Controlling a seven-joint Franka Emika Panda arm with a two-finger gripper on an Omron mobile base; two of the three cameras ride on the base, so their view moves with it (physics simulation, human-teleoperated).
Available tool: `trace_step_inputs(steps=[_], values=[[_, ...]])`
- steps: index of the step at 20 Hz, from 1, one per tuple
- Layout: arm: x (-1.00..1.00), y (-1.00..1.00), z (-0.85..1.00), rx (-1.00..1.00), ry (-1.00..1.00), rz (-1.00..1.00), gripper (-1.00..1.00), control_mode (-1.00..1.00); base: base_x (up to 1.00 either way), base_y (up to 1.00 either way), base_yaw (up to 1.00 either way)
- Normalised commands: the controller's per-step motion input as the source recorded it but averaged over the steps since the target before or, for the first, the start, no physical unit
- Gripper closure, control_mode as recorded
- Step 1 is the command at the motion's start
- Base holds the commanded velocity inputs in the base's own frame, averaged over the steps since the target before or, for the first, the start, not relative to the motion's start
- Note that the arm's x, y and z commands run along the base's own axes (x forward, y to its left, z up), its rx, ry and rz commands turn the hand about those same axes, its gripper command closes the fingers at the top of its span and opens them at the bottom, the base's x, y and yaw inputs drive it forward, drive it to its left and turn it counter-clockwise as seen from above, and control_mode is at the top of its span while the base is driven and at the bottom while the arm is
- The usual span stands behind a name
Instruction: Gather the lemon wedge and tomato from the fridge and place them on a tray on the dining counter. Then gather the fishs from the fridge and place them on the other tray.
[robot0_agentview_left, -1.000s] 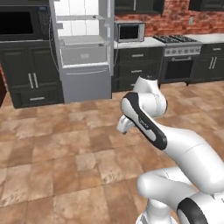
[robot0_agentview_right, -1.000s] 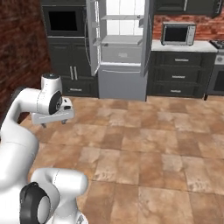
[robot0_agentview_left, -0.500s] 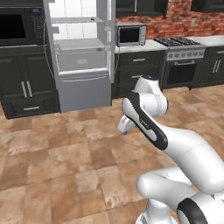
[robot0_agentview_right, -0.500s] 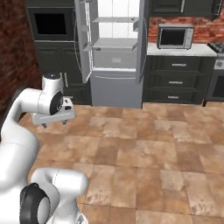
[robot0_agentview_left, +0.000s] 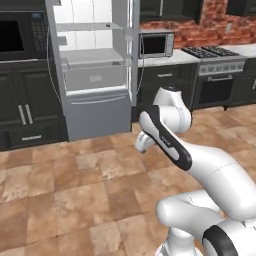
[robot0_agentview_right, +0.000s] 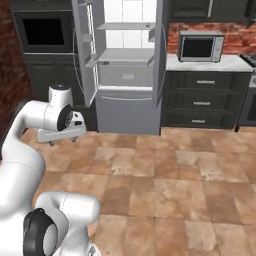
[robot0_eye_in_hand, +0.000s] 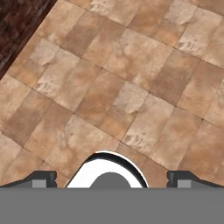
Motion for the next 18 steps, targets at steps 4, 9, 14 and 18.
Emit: trace_step_inputs(steps=[4, 9, 14, 18], values=[[0.0, 0.0, 0.0, 0.0, 0.0, 0.0, -1.0, 1.0, 0.81, 0.23, 0.0], [0.0, 0.0, 0.0, 0.0, 0.0, 0.0, -1.0, 1.0, 0.77, 0.16, 0.0], [0.0, 0.0, 0.0, 0.0, 0.0, 0.0, -1.0, 1.0, 0.77, 0.18, -0.02], [0.0, 0.0, 0.0, 0.0, 0.0, 0.0, -1.0, 1.0, 0.73, 0.24, -0.08]])
